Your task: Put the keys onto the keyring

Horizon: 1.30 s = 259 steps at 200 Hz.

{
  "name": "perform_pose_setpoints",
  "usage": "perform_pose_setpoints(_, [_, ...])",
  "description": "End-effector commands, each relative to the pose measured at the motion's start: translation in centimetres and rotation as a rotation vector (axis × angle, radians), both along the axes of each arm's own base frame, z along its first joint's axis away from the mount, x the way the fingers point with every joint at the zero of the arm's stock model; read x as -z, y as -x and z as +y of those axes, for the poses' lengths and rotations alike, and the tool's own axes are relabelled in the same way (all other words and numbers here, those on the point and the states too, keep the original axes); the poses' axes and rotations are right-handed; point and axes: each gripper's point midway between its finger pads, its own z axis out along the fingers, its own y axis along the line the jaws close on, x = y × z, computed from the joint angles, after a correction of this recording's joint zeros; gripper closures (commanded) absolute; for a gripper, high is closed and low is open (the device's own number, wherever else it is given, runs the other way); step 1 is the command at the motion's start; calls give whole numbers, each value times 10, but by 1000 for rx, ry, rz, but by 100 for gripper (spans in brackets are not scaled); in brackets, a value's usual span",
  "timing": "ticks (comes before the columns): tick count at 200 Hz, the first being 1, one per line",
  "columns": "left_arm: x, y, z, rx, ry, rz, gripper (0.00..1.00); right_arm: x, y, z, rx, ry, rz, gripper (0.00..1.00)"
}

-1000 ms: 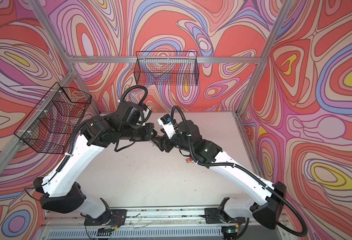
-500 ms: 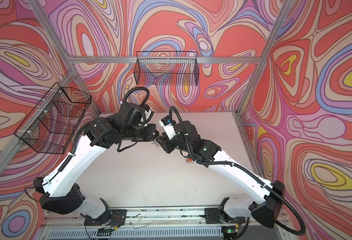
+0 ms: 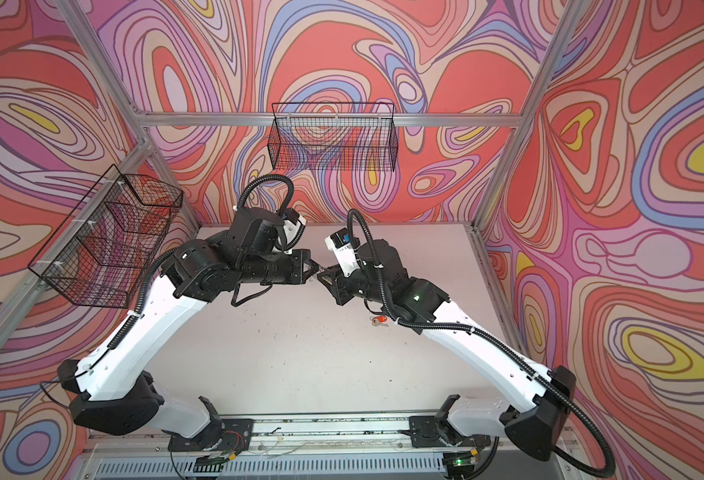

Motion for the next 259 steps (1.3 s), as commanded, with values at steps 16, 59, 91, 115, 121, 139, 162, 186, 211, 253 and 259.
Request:
perform_pose_setpoints(16, [-9,28,3,154,-33,-8,100,-13,2,-15,32,-25,1,65])
perform_pose_setpoints(59, [-15,40,6,239,-10,-92,100,-20,14,-18,-23,-105,21,67])
perform_pose_setpoints(91, [-20,52,3,333,-8,-117,100,-23,22,-18,-57,-115,30,58])
perform_pose_setpoints(115, [-20,61,-1,405,-20,-97,100,-19,23,-21,-48,-90,34,55])
perform_pose_setpoints(121, [-20,64,-2,425,-18,-89,100,-18,24,-22,-49,-89,34,55])
perform_pose_setpoints(139, [-21,70,-6,465,0,-79,100,-20,28,-23,-64,-95,22,56])
perform_pose_setpoints(162, [-22,72,-8,478,10,-80,100,-24,31,-26,-65,-110,-1,58])
perform_pose_setpoints(186, [-24,71,-8,475,17,-87,100,-25,33,-26,-69,-122,-12,58])
perform_pose_setpoints(211, [-23,68,-8,461,15,-85,100,-28,37,-23,-101,-137,-11,54])
perform_pose_setpoints(253, [-21,63,-6,439,31,-81,100,-35,48,-19,-163,-166,-15,37])
perform_pose_setpoints(259, [-24,63,-6,439,45,-83,100,-33,49,-17,-174,-159,-8,36])
